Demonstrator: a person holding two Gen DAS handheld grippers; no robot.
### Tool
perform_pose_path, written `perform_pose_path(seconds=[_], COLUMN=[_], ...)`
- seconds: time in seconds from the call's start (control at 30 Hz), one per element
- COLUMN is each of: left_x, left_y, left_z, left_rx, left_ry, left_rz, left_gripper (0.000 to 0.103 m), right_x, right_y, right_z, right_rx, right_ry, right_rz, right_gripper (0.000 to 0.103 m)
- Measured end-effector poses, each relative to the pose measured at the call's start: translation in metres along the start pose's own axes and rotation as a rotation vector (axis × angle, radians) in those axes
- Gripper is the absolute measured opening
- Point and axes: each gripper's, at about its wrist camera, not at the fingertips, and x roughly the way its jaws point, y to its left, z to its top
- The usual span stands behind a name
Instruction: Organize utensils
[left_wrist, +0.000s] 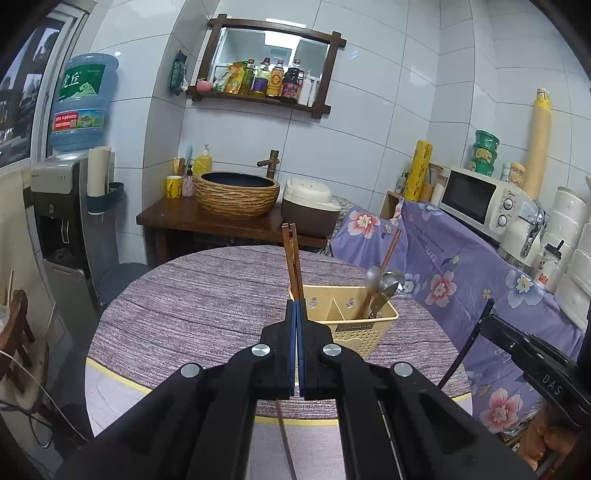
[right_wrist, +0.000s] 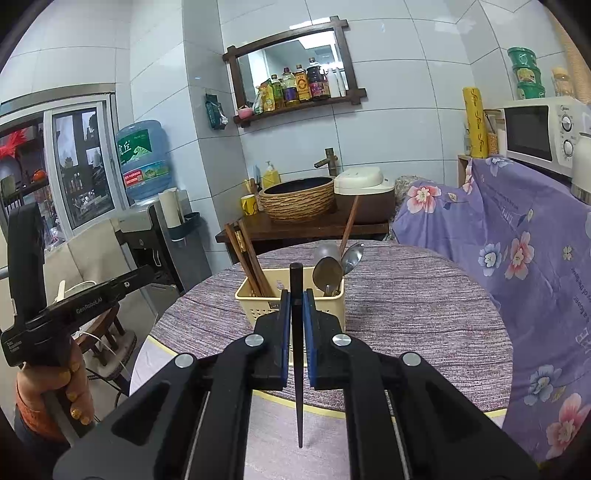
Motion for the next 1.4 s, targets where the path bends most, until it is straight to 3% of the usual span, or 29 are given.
perform_pose_path(seconds=[0.17, 0.33, 0.4, 0.43, 0.47, 0.53, 0.67, 0.77, 0.87, 0.9, 0.93, 1.0, 1.03, 1.07, 1.2, 1.27, 1.3, 1.37, 1.4], left_x=[0.005, 0.021, 0.036, 0.045, 0.055, 0.075, 0.113, 0.136, 0.149, 0.147, 0.148, 0.150, 0.150, 0.149, 0.142, 0.139, 0.139, 0.136, 0.135], left_y=[0.018, 0.047, 0.055, 0.056, 0.057, 0.049, 0.022, 0.015, 0.012, 0.009, 0.007, 0.004, 0.001, -0.001, -0.007, -0.010, -0.012, -0.015, -0.016], left_z=[-0.004, -0.013, -0.022, -0.028, -0.036, -0.055, -0.096, -0.123, -0.136, -0.136, -0.136, -0.137, -0.138, -0.139, -0.144, -0.145, -0.145, -0.147, -0.148], left_rx=[-0.045, -0.077, -0.077, -0.076, -0.078, -0.070, -0.002, -0.015, -0.003, 0.014, 0.029, 0.040, 0.055, 0.072, 0.106, 0.114, 0.121, 0.134, 0.133], left_ry=[0.026, 0.077, 0.134, 0.170, 0.212, 0.290, 0.410, 0.489, 0.527, 0.504, 0.507, 0.509, 0.507, 0.504, 0.477, 0.477, 0.478, 0.477, 0.474], left_rz=[0.010, 0.090, 0.117, 0.113, 0.106, 0.082, 0.065, 0.071, 0.099, 0.116, 0.139, 0.148, 0.161, 0.175, 0.213, 0.216, 0.216, 0.217, 0.216], left_gripper=[0.002, 0.002, 0.003, 0.008, 0.021, 0.037, 0.038, 0.038, 0.040, 0.043, 0.047, 0.048, 0.048, 0.045, 0.032, 0.019, 0.016, 0.010, 0.010], right_x=[0.001, -0.002, -0.002, -0.002, -0.002, -0.003, 0.000, 0.005, 0.011, 0.015, 0.020, 0.037, 0.045, 0.055, 0.101, 0.121, 0.130, 0.143, 0.146], right_y=[-0.001, -0.005, -0.005, -0.005, -0.005, -0.005, -0.004, -0.009, -0.018, -0.023, -0.029, -0.042, -0.047, -0.053, -0.054, -0.056, -0.058, -0.063, -0.059], right_z=[-0.003, -0.004, -0.004, -0.005, -0.005, -0.006, -0.009, -0.014, -0.022, -0.026, -0.031, -0.043, -0.050, -0.059, -0.099, -0.119, -0.127, -0.137, -0.137], right_rx=[0.005, 0.008, 0.011, 0.010, 0.007, 0.006, -0.016, 0.002, 0.024, 0.036, 0.045, 0.061, 0.078, 0.103, 0.066, 0.071, 0.070, 0.103, 0.059], right_ry=[0.007, 0.004, 0.002, 0.001, 0.001, -0.004, 0.001, 0.018, 0.042, 0.053, 0.072, 0.140, 0.175, 0.209, 0.391, 0.459, 0.478, 0.514, 0.487], right_rz=[-0.003, -0.013, -0.009, -0.010, -0.009, -0.012, -0.031, -0.017, -0.028, -0.041, -0.064, -0.117, -0.132, -0.147, -0.265, -0.336, -0.381, -0.379, -0.408], right_gripper=[0.008, 0.007, 0.007, 0.007, 0.001, 0.001, 0.001, 0.001, 0.002, 0.002, 0.003, 0.021, 0.050, 0.057, 0.052, 0.052, 0.051, 0.043, 0.039])
